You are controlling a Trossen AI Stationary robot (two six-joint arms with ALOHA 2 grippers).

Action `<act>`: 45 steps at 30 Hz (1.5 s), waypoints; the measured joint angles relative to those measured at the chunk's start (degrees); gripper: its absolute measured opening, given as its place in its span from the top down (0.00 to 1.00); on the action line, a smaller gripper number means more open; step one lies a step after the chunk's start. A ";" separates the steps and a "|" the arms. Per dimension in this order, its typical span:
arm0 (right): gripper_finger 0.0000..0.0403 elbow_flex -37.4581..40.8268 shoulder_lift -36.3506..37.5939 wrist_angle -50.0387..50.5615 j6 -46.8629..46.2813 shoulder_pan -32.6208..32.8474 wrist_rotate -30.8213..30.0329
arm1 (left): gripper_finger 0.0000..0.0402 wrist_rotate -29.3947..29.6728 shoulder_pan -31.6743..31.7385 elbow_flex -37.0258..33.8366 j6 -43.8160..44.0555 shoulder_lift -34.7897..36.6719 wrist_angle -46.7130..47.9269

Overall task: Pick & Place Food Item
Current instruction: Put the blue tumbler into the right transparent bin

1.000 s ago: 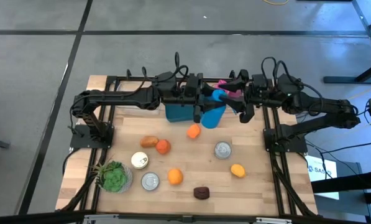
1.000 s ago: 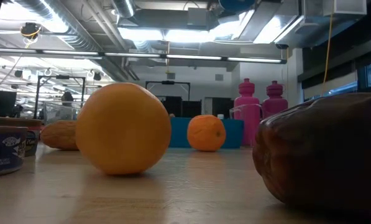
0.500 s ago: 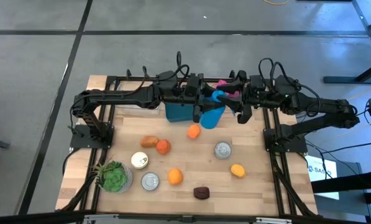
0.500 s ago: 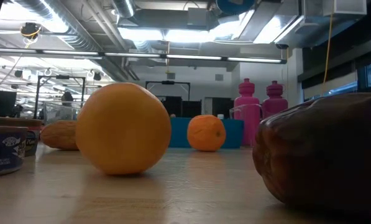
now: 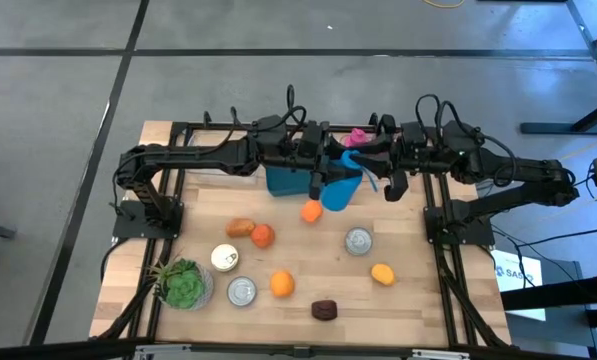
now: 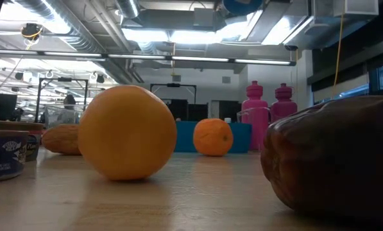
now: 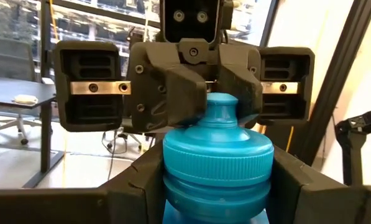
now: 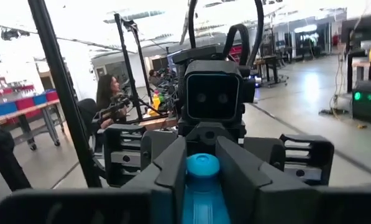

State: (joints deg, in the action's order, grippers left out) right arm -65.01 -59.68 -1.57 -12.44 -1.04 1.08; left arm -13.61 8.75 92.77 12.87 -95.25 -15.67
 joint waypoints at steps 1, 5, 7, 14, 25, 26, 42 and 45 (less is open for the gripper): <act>0.74 0.00 0.02 0.88 -0.79 0.00 -0.07 | 0.57 -0.39 0.00 0.00 0.04 -0.02 0.15; 0.58 -0.02 0.02 4.64 -3.13 -0.02 0.64 | 0.57 -2.23 0.34 -0.02 0.19 -0.06 2.42; 0.53 -0.02 0.02 5.25 -3.52 -0.02 0.74 | 0.57 -2.67 0.35 -0.02 0.26 -0.06 3.11; 0.51 0.00 0.11 5.52 -3.46 -0.02 0.42 | 0.57 -4.02 0.42 -0.02 0.43 -0.06 3.12; 0.86 0.00 0.17 5.43 -1.80 -0.03 -0.65 | 0.57 -4.08 1.60 -0.02 2.79 -0.05 3.31; 0.86 0.00 0.17 5.37 -1.63 -0.02 -0.63 | 0.57 -4.18 1.82 -0.02 3.11 -0.04 3.31; 0.86 0.07 0.11 5.18 -2.17 -0.02 0.13 | 0.45 -3.27 2.27 -0.02 6.72 -0.04 2.93; 0.86 0.44 -0.30 6.76 -2.15 0.02 0.66 | 0.32 -1.61 2.29 0.36 7.80 0.54 1.60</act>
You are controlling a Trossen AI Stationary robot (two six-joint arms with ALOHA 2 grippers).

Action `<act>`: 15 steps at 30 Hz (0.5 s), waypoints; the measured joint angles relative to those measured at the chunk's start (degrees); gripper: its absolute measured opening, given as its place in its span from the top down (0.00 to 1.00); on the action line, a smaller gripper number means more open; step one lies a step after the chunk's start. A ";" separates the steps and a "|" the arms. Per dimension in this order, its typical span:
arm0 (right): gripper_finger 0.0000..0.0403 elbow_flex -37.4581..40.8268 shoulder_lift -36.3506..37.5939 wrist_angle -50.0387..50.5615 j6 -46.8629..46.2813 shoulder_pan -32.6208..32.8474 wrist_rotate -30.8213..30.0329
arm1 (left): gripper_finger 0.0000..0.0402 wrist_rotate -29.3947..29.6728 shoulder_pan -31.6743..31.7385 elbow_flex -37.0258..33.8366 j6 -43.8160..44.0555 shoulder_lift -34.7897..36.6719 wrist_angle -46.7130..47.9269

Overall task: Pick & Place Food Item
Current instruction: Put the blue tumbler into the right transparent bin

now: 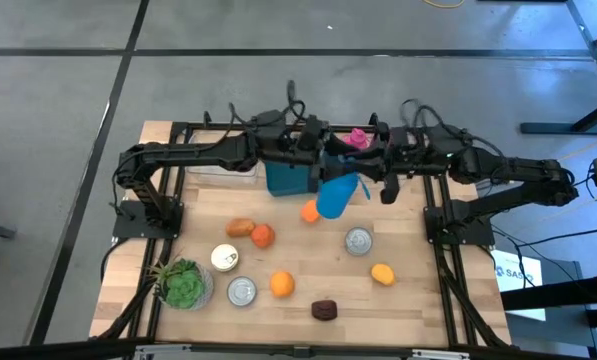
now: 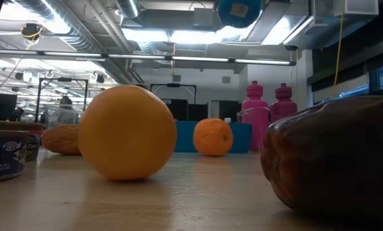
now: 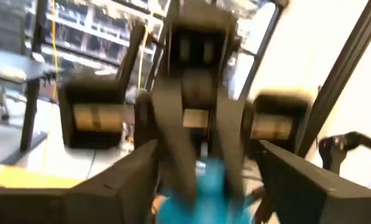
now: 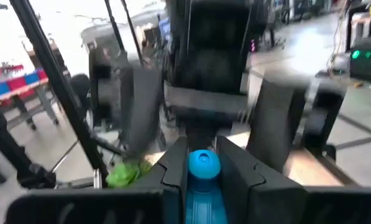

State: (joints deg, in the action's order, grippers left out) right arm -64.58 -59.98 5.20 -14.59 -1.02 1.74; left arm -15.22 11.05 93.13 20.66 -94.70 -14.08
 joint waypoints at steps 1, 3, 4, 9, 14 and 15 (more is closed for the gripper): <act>0.86 0.02 -0.01 0.15 0.00 0.00 0.04 | 0.29 0.00 0.02 0.11 0.13 0.12 -0.41; 0.86 -0.11 0.35 -0.66 0.00 0.00 0.02 | 0.25 0.02 0.02 0.17 0.13 0.13 -0.40; 0.86 -0.20 0.41 -0.97 0.00 0.00 0.02 | 0.24 -0.01 0.00 0.04 0.24 -0.05 -0.21; 0.86 -0.17 0.43 -0.88 0.00 -0.07 0.21 | 0.23 0.06 0.07 -0.10 1.23 -0.27 0.02; 0.86 -0.19 2.44 1.65 0.27 -0.15 -3.54 | 0.23 -1.05 1.20 -0.14 2.26 2.17 2.24; 0.86 -0.20 3.26 2.61 0.31 -0.15 -4.93 | 0.23 -1.40 1.59 -0.14 2.27 3.22 3.36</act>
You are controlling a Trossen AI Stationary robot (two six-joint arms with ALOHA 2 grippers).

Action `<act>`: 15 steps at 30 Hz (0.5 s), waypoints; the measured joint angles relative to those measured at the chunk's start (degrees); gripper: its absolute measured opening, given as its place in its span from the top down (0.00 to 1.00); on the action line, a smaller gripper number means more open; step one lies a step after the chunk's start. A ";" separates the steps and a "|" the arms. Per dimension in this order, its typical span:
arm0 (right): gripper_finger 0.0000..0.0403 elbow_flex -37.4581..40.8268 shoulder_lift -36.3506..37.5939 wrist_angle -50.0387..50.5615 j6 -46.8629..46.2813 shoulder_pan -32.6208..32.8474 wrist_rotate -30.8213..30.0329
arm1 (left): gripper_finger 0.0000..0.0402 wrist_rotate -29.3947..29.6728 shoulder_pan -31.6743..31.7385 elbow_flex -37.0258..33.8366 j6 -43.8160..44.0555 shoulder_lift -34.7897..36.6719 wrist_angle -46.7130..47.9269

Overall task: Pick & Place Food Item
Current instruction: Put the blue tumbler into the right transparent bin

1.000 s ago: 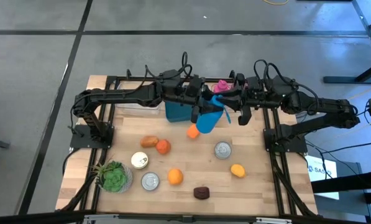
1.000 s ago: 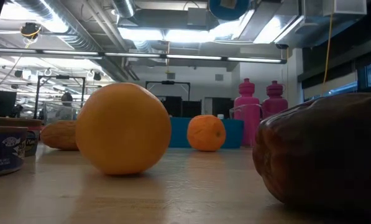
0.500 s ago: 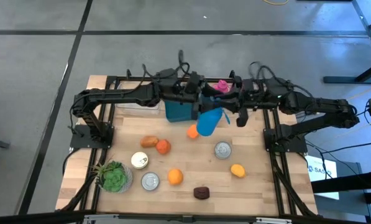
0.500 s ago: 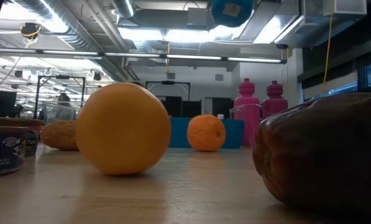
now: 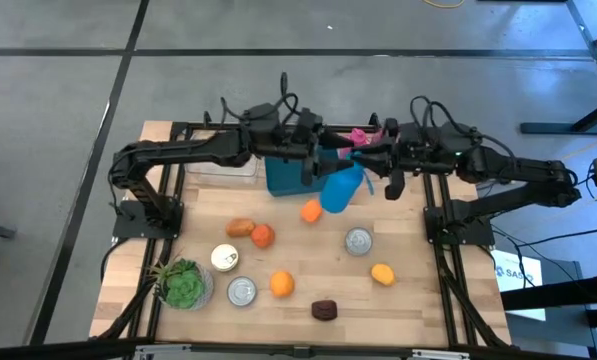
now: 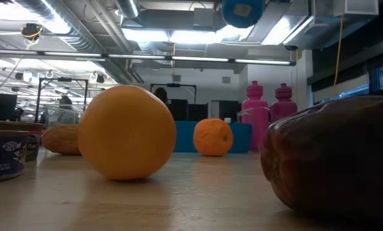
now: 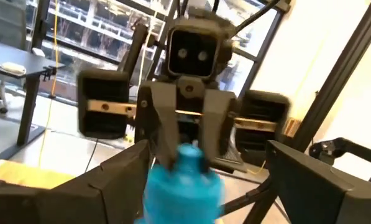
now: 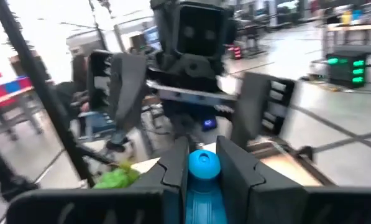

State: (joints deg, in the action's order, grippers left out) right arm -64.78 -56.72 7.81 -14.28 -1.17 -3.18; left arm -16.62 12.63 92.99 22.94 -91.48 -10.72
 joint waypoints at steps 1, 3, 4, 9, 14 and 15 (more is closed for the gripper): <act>0.86 -0.04 1.03 1.57 0.05 0.00 -1.41 | 0.23 -0.05 0.28 0.00 -0.16 1.18 1.42; 0.86 -0.04 3.07 4.66 0.15 0.00 -4.02 | 0.24 0.13 0.66 0.00 -1.20 4.01 4.66; 0.86 -0.04 4.02 5.97 0.15 -0.06 -5.12 | 0.24 0.36 0.92 0.00 -2.08 5.46 7.05; 0.86 -0.10 9.77 16.34 0.12 -2.58 -11.68 | 0.24 5.46 0.57 0.00 -8.19 11.37 18.99; 0.86 -0.10 14.12 24.99 -0.64 -5.39 -15.16 | 0.24 15.11 -1.22 -0.04 -13.04 14.93 28.69; 0.86 -0.10 14.74 26.23 -0.75 -5.91 -15.95 | 0.24 16.05 -1.50 -0.07 -13.52 15.24 30.25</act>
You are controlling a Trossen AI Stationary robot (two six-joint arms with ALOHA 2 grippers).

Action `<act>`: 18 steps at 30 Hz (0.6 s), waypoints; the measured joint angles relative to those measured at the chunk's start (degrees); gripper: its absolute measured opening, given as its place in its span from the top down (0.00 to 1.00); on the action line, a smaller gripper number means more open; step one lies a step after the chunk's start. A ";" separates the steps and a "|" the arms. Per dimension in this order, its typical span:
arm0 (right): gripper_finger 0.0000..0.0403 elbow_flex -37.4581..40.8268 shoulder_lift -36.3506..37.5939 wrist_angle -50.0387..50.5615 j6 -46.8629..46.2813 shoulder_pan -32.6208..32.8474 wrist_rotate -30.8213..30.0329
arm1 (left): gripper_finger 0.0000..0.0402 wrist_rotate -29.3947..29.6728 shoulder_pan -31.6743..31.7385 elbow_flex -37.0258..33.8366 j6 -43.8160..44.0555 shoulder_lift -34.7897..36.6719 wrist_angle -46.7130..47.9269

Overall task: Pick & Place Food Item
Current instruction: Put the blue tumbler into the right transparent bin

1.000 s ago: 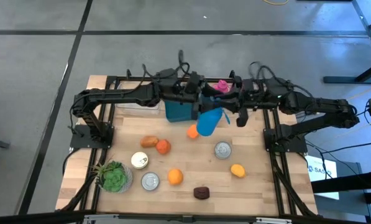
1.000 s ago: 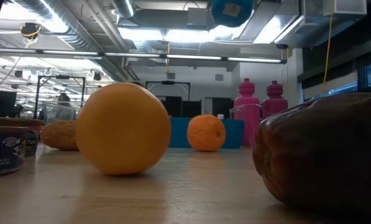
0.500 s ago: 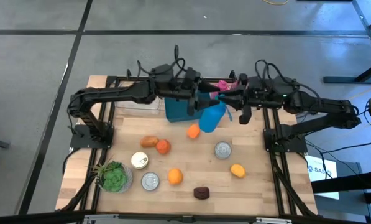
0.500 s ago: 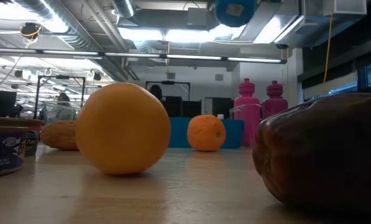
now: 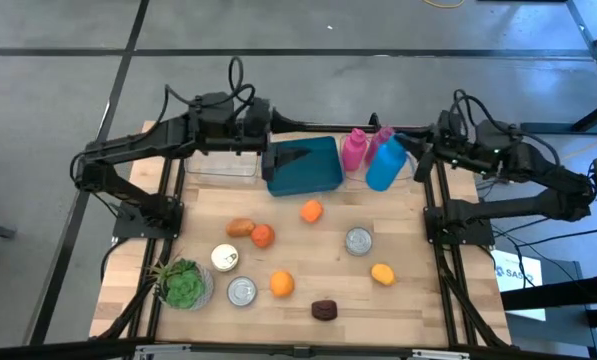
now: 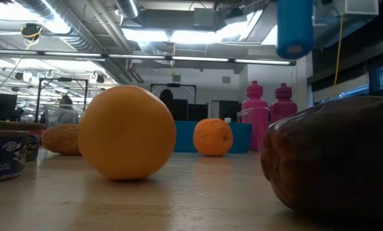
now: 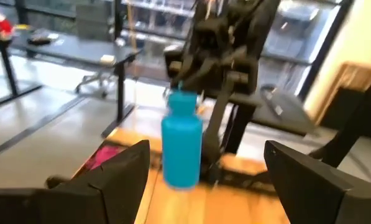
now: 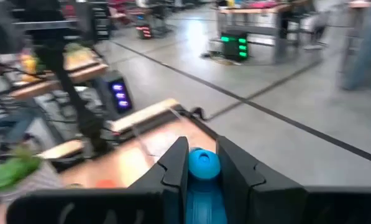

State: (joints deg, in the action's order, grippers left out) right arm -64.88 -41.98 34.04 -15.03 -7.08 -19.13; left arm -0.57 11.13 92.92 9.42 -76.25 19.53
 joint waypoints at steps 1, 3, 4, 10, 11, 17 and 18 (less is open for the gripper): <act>0.86 0.00 0.61 1.20 -0.02 -0.61 -0.79 | 0.24 0.82 -0.27 -0.04 -0.18 0.21 1.42; 0.86 0.00 1.98 3.63 -0.17 -1.78 -1.69 | 0.24 1.77 -1.07 -0.35 -0.24 0.66 3.32; 0.86 -0.01 2.61 4.53 -0.85 -2.34 -2.06 | 0.24 2.32 -1.57 -1.12 -0.33 1.10 3.12; 0.86 -0.04 5.33 10.39 -3.03 -4.90 -2.33 | 0.24 6.75 -4.42 -12.87 -0.39 7.81 -7.09; 0.86 -0.04 5.65 11.11 -3.13 -5.26 -2.44 | 0.24 6.92 -4.66 -15.22 0.23 9.30 -9.53; 0.86 -0.04 6.68 15.55 -3.38 -8.14 -4.57 | 0.24 7.23 -4.69 -28.07 5.65 18.66 -17.63; 0.86 -0.04 6.69 16.16 -3.34 -8.62 -5.28 | 0.24 7.26 -4.72 -29.84 6.47 20.00 -18.36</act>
State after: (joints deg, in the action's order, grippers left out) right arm -64.93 -35.29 50.20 -18.37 -15.70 -24.41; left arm 6.69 6.42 63.08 15.89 -56.25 1.17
